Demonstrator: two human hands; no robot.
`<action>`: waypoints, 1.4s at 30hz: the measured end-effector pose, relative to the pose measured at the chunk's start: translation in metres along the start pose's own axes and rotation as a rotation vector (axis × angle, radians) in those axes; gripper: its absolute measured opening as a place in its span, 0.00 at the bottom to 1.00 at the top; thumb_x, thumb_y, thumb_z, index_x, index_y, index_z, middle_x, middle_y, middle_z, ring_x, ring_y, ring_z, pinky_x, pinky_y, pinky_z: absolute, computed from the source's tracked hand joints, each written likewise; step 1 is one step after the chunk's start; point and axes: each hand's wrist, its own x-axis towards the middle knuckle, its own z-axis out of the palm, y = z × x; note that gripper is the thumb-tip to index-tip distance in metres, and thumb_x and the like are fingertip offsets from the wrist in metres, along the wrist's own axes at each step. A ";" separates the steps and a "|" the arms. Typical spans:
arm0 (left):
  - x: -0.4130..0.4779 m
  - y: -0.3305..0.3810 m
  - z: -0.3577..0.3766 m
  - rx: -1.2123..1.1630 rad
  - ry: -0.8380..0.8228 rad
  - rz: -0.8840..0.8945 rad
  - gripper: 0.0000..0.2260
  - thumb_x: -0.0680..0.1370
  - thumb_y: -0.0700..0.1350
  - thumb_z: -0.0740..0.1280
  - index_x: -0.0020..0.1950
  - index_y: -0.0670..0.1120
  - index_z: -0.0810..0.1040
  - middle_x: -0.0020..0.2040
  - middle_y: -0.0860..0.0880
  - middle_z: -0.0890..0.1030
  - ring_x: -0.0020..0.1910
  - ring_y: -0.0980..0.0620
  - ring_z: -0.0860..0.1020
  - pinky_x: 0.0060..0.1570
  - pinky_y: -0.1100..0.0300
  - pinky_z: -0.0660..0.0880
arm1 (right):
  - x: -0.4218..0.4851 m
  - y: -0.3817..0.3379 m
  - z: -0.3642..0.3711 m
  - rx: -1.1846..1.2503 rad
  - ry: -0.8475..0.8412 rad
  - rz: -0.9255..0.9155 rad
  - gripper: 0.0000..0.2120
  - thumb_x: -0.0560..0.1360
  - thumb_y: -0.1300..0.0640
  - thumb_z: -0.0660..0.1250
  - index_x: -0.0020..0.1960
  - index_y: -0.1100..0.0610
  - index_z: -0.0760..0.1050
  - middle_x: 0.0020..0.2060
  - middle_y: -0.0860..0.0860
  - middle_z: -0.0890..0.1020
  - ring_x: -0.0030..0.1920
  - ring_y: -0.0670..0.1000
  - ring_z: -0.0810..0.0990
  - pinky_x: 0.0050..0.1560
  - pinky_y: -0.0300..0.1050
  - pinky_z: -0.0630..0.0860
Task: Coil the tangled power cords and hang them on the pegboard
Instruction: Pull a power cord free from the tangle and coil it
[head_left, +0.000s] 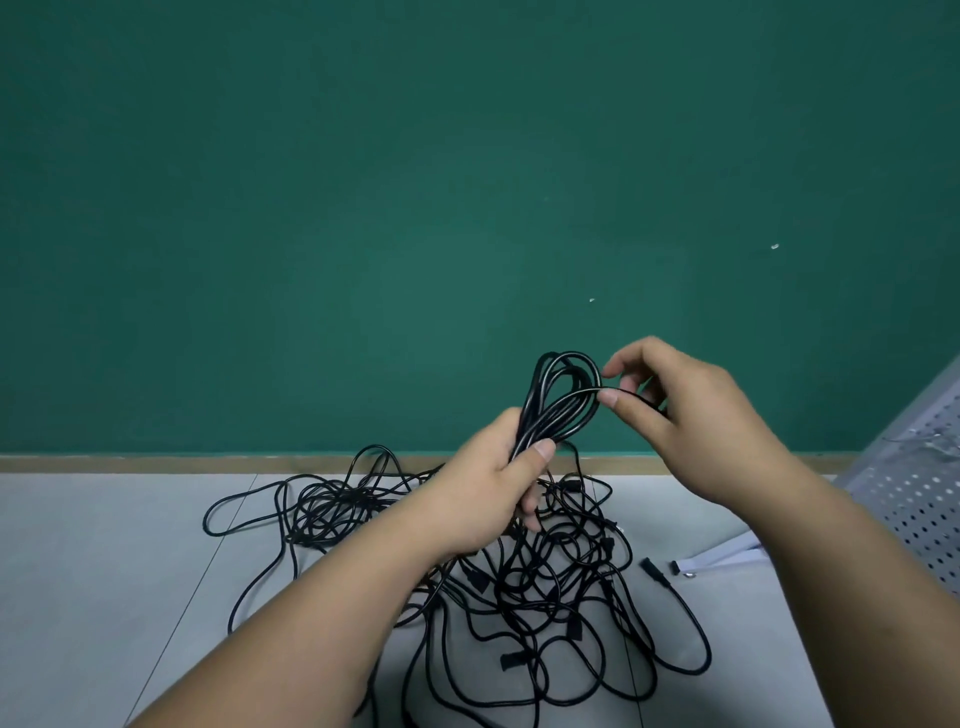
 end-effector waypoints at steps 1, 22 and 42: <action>0.001 -0.002 -0.002 0.009 0.007 -0.010 0.05 0.86 0.54 0.60 0.58 0.56 0.73 0.40 0.47 0.75 0.34 0.49 0.78 0.50 0.33 0.82 | 0.000 0.001 0.000 -0.004 -0.008 -0.024 0.06 0.82 0.52 0.71 0.56 0.43 0.78 0.47 0.41 0.80 0.47 0.41 0.78 0.46 0.34 0.70; -0.004 0.014 -0.027 -0.101 -0.134 0.127 0.11 0.88 0.46 0.63 0.49 0.59 0.78 0.35 0.50 0.70 0.33 0.49 0.68 0.34 0.52 0.72 | 0.003 0.003 0.028 0.235 -0.333 0.123 0.06 0.82 0.53 0.71 0.54 0.45 0.87 0.34 0.45 0.85 0.30 0.41 0.75 0.36 0.37 0.70; 0.003 0.008 -0.003 0.937 -0.191 0.093 0.17 0.83 0.57 0.68 0.67 0.51 0.72 0.64 0.50 0.81 0.62 0.47 0.79 0.59 0.52 0.76 | 0.001 -0.016 0.003 -0.063 -0.146 -0.288 0.06 0.75 0.45 0.78 0.50 0.45 0.87 0.38 0.42 0.77 0.39 0.44 0.78 0.43 0.41 0.74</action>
